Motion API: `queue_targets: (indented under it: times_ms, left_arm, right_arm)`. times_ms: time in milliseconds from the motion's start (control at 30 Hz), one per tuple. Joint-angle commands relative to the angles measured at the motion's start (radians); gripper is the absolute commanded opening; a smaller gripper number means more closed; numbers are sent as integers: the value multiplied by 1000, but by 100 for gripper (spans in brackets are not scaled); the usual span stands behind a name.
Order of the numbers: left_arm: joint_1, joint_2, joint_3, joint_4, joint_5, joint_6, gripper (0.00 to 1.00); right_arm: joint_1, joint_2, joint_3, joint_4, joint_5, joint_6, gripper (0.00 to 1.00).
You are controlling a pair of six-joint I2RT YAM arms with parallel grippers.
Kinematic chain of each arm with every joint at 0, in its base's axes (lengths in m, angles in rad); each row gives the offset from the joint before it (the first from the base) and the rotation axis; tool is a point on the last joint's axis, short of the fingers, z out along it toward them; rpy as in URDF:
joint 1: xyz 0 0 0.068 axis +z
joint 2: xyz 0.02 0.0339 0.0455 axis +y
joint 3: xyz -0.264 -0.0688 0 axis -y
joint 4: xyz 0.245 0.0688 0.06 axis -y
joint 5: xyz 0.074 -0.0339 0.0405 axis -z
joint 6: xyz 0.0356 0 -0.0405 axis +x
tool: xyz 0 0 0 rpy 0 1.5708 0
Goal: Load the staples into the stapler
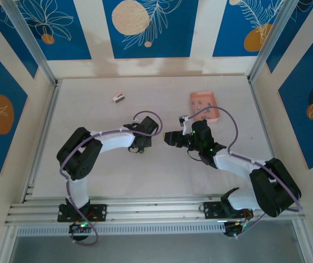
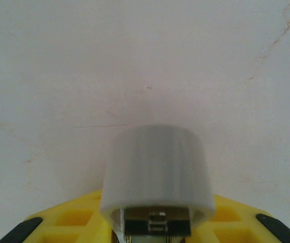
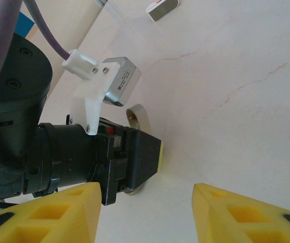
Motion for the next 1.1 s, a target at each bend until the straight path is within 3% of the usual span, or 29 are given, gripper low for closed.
queue_targets:
  times_ms: [0, 167, 367, 567, 833, 1067]
  left_arm:
    - [3, 26, 50, -12, -2, 36, 33]
    - [4, 22, 70, -33, 20, 51, 38]
    - [3, -59, 70, -74, 11, 70, 51]
    - [33, -203, 71, -127, -16, 192, 59]
    - [239, -307, 109, -203, 139, 421, 62]
    - [421, -234, 217, -205, 289, 584, 67]
  right_arm:
    - [-7, -23, -13, -8, 15, -10, 50]
    - [-9, -34, -15, -10, 15, -11, 50]
    - [-10, -65, -21, -25, 24, -20, 50]
    - [-15, -86, -3, -69, 17, -49, 51]
    - [-7, -112, 15, -87, -18, -86, 51]
    - [14, -100, 13, -72, -29, -126, 51]
